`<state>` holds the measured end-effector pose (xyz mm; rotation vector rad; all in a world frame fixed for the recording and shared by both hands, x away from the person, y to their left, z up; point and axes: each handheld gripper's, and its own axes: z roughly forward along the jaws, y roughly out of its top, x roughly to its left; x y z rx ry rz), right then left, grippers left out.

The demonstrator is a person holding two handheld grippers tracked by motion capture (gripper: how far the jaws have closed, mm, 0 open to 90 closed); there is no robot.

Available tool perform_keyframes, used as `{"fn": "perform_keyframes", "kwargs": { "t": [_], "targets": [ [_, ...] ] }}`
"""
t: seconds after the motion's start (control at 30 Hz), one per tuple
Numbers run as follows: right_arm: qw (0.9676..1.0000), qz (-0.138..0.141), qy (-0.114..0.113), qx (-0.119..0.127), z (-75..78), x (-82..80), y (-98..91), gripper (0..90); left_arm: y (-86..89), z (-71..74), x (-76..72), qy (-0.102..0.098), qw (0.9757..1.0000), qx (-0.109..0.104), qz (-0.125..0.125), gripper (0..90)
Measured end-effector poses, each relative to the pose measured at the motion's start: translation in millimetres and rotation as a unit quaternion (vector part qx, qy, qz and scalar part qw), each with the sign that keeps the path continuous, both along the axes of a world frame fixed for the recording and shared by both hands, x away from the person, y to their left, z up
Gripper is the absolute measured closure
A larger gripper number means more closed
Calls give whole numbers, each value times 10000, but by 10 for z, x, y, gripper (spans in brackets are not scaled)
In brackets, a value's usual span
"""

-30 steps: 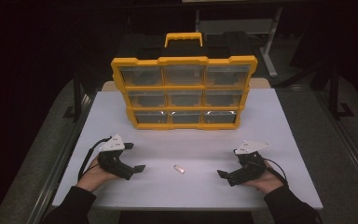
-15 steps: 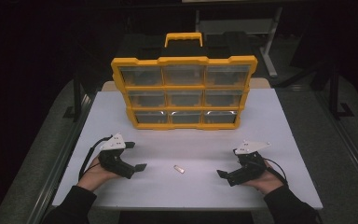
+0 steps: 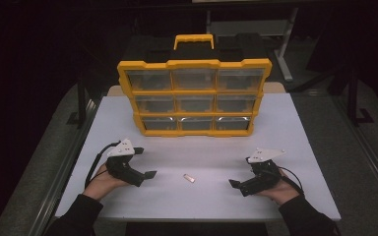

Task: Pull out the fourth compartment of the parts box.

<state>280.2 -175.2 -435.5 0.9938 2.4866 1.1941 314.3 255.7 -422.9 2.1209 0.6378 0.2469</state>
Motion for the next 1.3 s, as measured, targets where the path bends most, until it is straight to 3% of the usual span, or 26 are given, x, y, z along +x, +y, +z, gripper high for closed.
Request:
{"fn": "perform_keyframes", "kwargs": {
  "t": [1.3],
  "targets": [
    [10000,4,-2,22,8,-2,8,0,-164,21,90,-92,9998,-123,-86,0]
  ]
}}
